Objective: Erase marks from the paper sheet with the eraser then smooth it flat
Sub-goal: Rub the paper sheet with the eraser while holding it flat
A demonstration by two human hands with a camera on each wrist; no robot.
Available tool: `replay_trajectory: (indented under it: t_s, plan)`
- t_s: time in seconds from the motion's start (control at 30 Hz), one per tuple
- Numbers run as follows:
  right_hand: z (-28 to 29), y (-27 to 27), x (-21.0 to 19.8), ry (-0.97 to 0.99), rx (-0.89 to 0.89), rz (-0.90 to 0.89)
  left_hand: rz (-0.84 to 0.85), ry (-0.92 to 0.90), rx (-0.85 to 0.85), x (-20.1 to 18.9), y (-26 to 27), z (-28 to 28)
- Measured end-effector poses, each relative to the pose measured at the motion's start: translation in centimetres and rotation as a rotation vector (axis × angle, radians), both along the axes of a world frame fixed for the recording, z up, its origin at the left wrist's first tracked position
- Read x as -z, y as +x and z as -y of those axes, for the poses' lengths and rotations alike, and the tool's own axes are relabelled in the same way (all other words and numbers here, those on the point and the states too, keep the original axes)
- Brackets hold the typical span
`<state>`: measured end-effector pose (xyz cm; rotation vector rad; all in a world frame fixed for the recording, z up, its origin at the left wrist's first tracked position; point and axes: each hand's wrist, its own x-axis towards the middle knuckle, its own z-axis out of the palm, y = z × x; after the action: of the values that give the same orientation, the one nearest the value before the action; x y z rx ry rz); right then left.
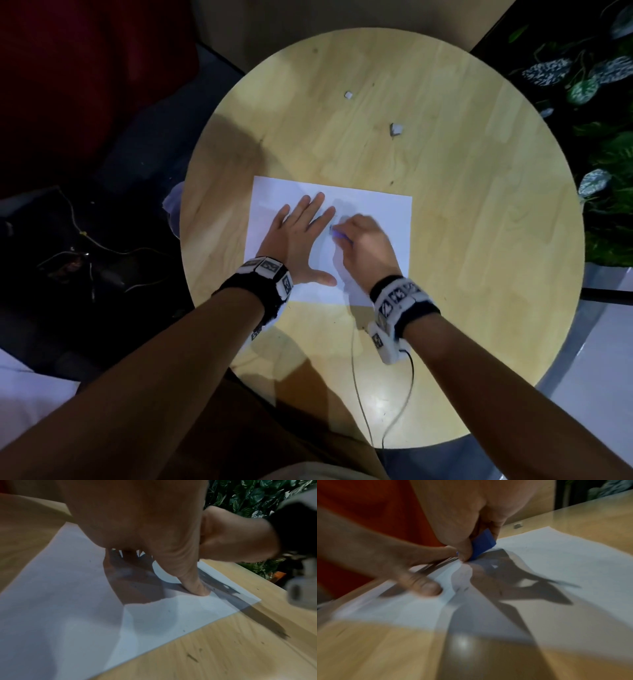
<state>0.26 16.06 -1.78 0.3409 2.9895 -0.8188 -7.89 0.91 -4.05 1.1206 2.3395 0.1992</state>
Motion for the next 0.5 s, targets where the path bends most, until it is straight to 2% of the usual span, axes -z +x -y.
replay_trajectory:
  t_s: [0.1, 0.17, 0.2, 0.27, 0.37, 0.5]
  plan:
    - [0.9, 3.0, -0.7, 0.018, -0.215, 0.024, -0.018, -0.032, 0.02, 0.0, 0.1, -0.2]
    - [-0.2, 1.8, -0.8, 0.044, -0.298, 0.038, -0.007, -0.071, 0.032, 0.0, -0.1, -0.5]
    - [-0.7, 0.6, -0.7, 0.064, -0.293, 0.046, -0.005, -0.085, 0.035, 0.0, -0.2, -0.6]
    - [-1.4, -1.8, -0.3, 0.104, -0.166, 0.033, -0.012, -0.105, 0.041, -0.2, -0.2, -0.8]
    - [-0.2, -1.0, -0.1, 0.071, -0.021, 0.003, -0.005, -0.129, 0.039, -0.6, 0.1, -0.9]
    - [1.1, 3.0, -1.4, 0.063, -0.162, 0.013, 0.006, -0.126, 0.029, -0.8, 0.1, -0.9]
